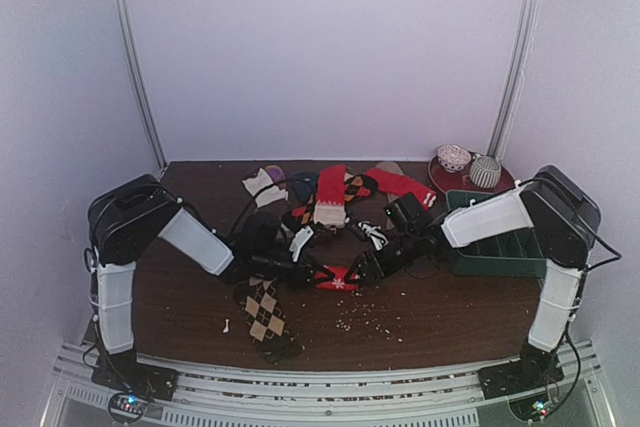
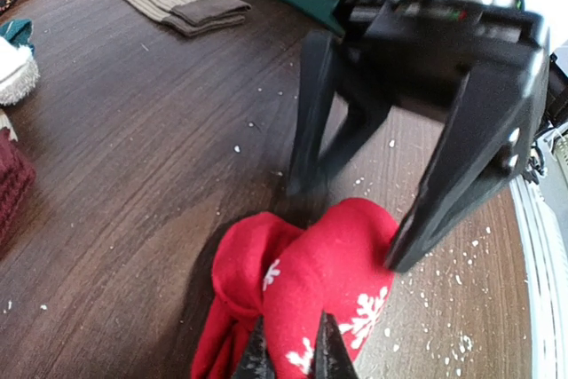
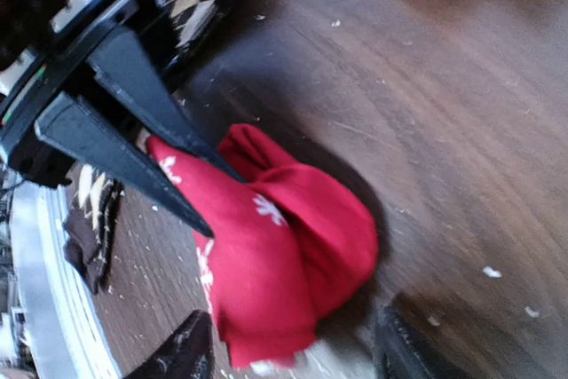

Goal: Roll the socks
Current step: Pick up the pair of socks from the center of the board.

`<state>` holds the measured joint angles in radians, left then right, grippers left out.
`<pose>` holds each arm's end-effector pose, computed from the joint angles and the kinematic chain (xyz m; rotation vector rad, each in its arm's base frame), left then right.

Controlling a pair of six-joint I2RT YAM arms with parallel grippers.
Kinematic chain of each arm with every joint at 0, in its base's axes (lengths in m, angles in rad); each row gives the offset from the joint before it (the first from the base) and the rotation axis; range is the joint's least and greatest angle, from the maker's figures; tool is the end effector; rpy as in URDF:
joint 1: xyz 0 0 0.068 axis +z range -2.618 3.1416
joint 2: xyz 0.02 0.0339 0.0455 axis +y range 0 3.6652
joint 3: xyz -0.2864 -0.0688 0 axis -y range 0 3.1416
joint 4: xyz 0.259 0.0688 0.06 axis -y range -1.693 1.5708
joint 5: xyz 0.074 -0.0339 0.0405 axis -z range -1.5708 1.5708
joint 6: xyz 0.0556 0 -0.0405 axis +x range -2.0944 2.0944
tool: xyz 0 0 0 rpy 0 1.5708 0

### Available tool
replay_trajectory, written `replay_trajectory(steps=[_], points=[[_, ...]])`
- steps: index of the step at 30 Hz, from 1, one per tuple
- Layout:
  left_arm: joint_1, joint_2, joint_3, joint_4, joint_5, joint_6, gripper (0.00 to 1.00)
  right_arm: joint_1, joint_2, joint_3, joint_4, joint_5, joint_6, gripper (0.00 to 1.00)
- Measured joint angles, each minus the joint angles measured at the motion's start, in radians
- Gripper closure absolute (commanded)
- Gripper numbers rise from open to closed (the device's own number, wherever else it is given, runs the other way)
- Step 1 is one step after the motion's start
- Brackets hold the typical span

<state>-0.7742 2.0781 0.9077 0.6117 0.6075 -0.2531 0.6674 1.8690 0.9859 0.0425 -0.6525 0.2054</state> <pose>0.2758 -0.3141 0.0853 0.9549 2.0681 -1.2238 0.2884 0.2702 0.1372 -0.8872 2.3599 1.1706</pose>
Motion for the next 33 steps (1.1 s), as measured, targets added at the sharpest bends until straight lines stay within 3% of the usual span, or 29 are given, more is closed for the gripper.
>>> replay_trajectory(steps=[2, 8, 17, 26, 29, 33], points=[[-0.001, -0.001, -0.005, 0.008, -0.004, 0.0, 1.0, 0.0, -0.021, 0.023, -0.062, 0.021, -0.047, 0.25], [-0.002, 0.0, -0.012, 0.023, -0.006, 0.002, 1.0, -0.003, -0.024, 0.142, -0.192, 0.011, -0.158, 0.23], [-0.002, 0.002, -0.014, 0.028, -0.005, 0.017, 1.0, -0.003, 0.109, 0.215, -0.247, -0.043, -0.195, 0.23], [-0.002, 0.002, -0.017, 0.035, -0.005, 0.031, 1.0, 0.004, 0.123, 0.214, -0.22, -0.082, -0.191, 0.27], [-0.002, 0.002, -0.016, 0.033, -0.005, 0.039, 1.0, 0.022, 0.121, 0.19, -0.182, -0.109, -0.178, 0.3], [-0.002, 0.002, -0.014, 0.028, -0.001, 0.047, 1.0, 0.041, 0.121, 0.167, -0.132, -0.122, -0.156, 0.44]])
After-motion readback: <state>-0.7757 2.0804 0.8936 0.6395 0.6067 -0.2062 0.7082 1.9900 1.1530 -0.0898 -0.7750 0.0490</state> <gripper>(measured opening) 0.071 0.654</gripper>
